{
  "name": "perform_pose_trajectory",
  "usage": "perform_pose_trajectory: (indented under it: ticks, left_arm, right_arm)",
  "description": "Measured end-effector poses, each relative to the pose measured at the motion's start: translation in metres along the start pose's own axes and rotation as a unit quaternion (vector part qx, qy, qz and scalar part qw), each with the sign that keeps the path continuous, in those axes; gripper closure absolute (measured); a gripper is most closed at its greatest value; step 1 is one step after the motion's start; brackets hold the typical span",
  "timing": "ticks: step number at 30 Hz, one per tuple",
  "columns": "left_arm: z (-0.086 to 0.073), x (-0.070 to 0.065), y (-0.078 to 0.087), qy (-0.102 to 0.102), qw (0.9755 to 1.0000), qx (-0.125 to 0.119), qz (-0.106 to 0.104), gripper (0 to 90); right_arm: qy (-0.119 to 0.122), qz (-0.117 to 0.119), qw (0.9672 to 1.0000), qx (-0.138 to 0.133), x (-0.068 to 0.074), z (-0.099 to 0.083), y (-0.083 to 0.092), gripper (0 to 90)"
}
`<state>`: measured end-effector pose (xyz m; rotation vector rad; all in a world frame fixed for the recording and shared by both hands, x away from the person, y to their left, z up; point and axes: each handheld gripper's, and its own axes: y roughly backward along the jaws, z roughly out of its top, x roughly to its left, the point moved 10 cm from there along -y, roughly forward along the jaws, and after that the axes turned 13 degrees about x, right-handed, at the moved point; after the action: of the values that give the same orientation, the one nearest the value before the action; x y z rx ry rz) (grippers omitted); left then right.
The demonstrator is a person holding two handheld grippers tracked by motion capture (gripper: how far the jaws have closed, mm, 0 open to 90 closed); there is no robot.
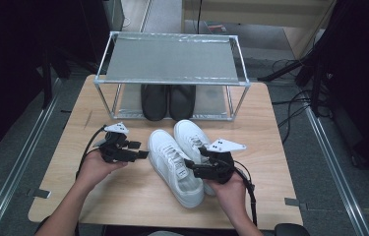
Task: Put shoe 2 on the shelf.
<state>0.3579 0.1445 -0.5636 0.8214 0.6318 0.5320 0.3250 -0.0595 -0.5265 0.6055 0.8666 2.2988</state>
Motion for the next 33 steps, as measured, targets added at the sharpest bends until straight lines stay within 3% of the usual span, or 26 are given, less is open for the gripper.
perform_pose_trajectory:
  ticks: [4,7,13,19,27,33]
  left_arm:
    - [0.001,0.006,0.005,0.006,0.9999,-0.008,0.004,40.8]
    - [0.002,0.009,0.006,0.009,0.9999,-0.010,0.006,40.9]
    - [0.003,0.009,0.005,0.003,0.9999,-0.005,0.010,41.0]
    - [0.005,0.010,0.007,0.004,0.9999,-0.011,0.011,41.2]
    - [0.005,0.011,0.006,0.004,0.9998,-0.013,0.012,41.2]
    - [0.006,0.010,0.006,0.003,0.9998,-0.016,0.009,41.3]
  right_arm:
    - [0.015,-0.014,0.9998,0.005,0.001,-0.003,-0.001,35.5]
    - [0.033,-0.026,0.9985,0.035,0.004,-0.010,-0.006,39.4]
    - [0.018,-0.027,0.9989,0.035,0.000,-0.009,-0.008,45.5]
    - [0.032,-0.063,0.9969,0.037,0.001,-0.009,-0.012,43.8]
    - [0.035,-0.059,0.9961,0.055,0.000,-0.009,-0.015,48.2]
    - [0.031,-0.047,0.9961,0.068,-0.001,-0.009,-0.016,56.9]
